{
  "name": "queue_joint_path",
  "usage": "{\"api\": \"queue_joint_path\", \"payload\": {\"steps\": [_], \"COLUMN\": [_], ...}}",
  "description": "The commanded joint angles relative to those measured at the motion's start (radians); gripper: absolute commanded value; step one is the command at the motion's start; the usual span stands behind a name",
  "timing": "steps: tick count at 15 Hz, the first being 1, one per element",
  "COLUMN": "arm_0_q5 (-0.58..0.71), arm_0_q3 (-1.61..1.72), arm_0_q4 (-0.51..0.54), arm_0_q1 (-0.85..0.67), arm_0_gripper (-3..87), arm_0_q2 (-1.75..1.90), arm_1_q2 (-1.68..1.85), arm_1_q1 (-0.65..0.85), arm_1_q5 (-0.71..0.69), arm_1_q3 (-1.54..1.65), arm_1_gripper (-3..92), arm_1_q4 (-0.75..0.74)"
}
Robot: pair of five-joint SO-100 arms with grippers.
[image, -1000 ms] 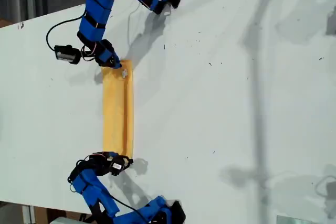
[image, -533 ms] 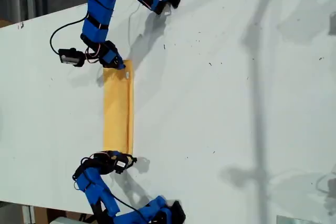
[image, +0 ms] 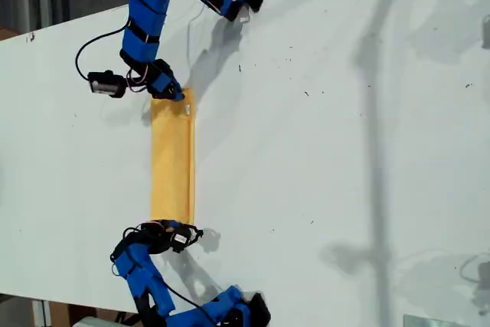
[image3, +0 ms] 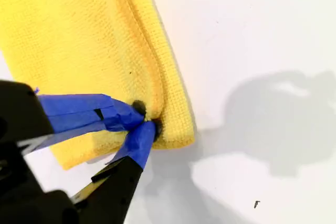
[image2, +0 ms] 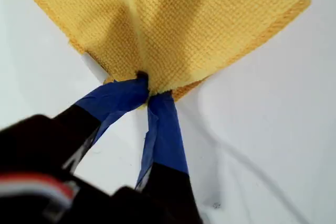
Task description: Grasp corners of a square towel and fold twice.
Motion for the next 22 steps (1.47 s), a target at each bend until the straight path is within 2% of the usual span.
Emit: {"api": "queue_joint_path", "payload": {"steps": [1, 2, 3, 5, 8, 18, 22], "arm_0_q5": [0.006, 0.026, 0.032, 0.034, 0.028, 0.031, 0.031], "arm_0_q3": [-0.008, -0.008, -0.005, 0.002, -0.005, -0.057, -0.06], "arm_0_q4": [-0.015, -0.014, -0.011, -0.003, -0.006, -0.008, -0.012], "arm_0_q1": [-0.025, -0.025, -0.023, -0.031, -0.034, -0.055, -0.055], "arm_0_gripper": [-0.4, 2.6, 10.9, 13.7, 16.7, 16.1, 15.9], "arm_0_q2": [0.0, -0.006, -0.009, -0.008, -0.023, -0.117, -0.118], "arm_1_q2": [0.048, 0.038, 0.035, 0.035, 0.017, -0.038, 0.141], "arm_1_q1": [0.008, 0.012, 0.02, 0.032, 0.066, 0.173, 0.109], "arm_1_q5": [-0.003, -0.003, -0.003, -0.002, -0.002, -0.002, -0.003], "arm_1_q3": [-0.002, 0.0, 0.005, 0.012, 0.021, 0.029, 0.026], "arm_1_gripper": [7.2, 17.4, 21.5, 24.7, 22.9, 20.0, 18.6], "arm_1_q4": [-0.009, -0.006, -0.005, -0.003, 0.0, 0.071, 0.147]}}
